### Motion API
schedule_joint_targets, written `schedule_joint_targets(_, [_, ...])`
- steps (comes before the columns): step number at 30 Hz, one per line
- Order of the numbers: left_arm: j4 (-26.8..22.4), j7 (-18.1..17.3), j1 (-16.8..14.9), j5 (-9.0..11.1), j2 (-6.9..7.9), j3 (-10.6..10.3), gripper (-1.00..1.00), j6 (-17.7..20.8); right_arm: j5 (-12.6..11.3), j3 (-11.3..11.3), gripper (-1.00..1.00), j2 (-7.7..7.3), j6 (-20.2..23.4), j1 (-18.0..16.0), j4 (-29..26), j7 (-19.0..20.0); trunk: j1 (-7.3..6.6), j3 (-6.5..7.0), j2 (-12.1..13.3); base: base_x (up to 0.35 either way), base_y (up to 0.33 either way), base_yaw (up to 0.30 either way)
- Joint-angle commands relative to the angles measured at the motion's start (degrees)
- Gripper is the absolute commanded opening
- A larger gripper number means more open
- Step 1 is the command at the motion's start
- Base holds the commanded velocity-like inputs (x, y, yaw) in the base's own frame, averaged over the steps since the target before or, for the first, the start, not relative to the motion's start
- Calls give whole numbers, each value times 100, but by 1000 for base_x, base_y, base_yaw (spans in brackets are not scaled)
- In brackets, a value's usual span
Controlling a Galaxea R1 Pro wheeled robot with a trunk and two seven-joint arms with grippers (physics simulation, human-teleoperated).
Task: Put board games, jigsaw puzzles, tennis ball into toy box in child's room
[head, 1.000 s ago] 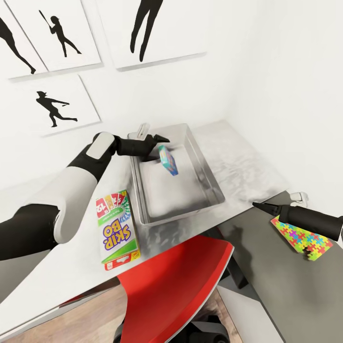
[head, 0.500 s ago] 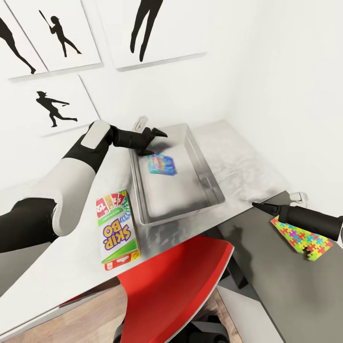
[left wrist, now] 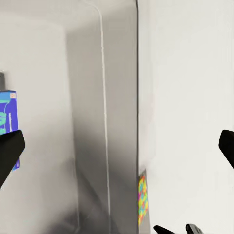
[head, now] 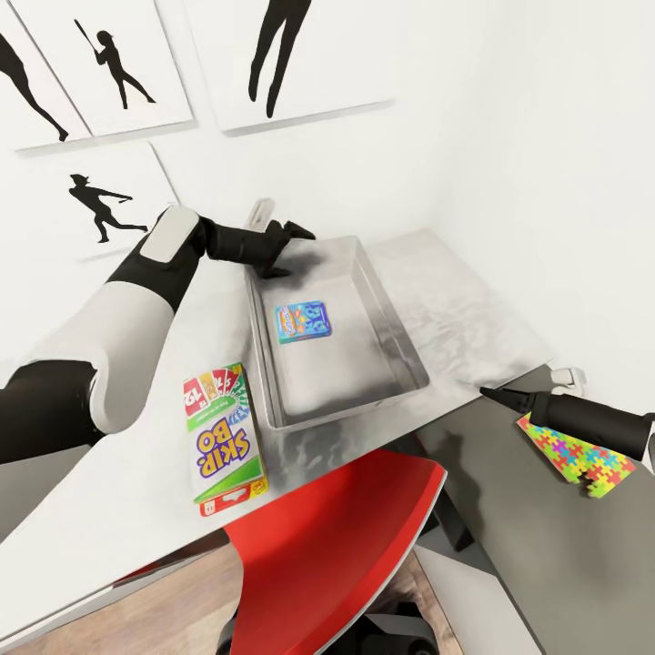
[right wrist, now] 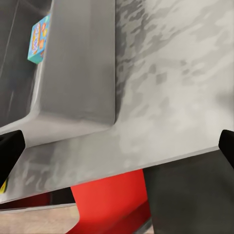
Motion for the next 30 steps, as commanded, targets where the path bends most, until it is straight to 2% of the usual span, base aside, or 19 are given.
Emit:
schedule_joint_targets(1, [22, 65, -76, 88, -2, -10, 100, 10, 23, -2, 100, 2, 19, -4, -1, 36, 3, -8, -9, 0, 0, 0])
schedule_joint_targets(10, [260, 102, -507, 188, -92, -31, 100, 25, 23, 3, 100, 12, 19, -5, -1, 36, 3, -8, -9, 0, 0, 0])
schedule_joint_targets(18, [287, 111, -557, 206, -215, -65, 100, 25, 19, -17, 100, 22, 19, -6, 2, 39, 3, -8, -9, 0, 0, 0])
schedule_joint_targets(23, [295, 118, -543, 202, -355, -92, 100, 25, 21, -33, 100, 36, 19, 1, 3, 45, 3, -8, -9, 0, 0, 0])
schedule_joint_targets(30, [280, 124, -442, 181, -429, -105, 100, 25, 26, -41, 100, 34, 19, 5, 6, 51, 3, -8, -9, 0, 0, 0])
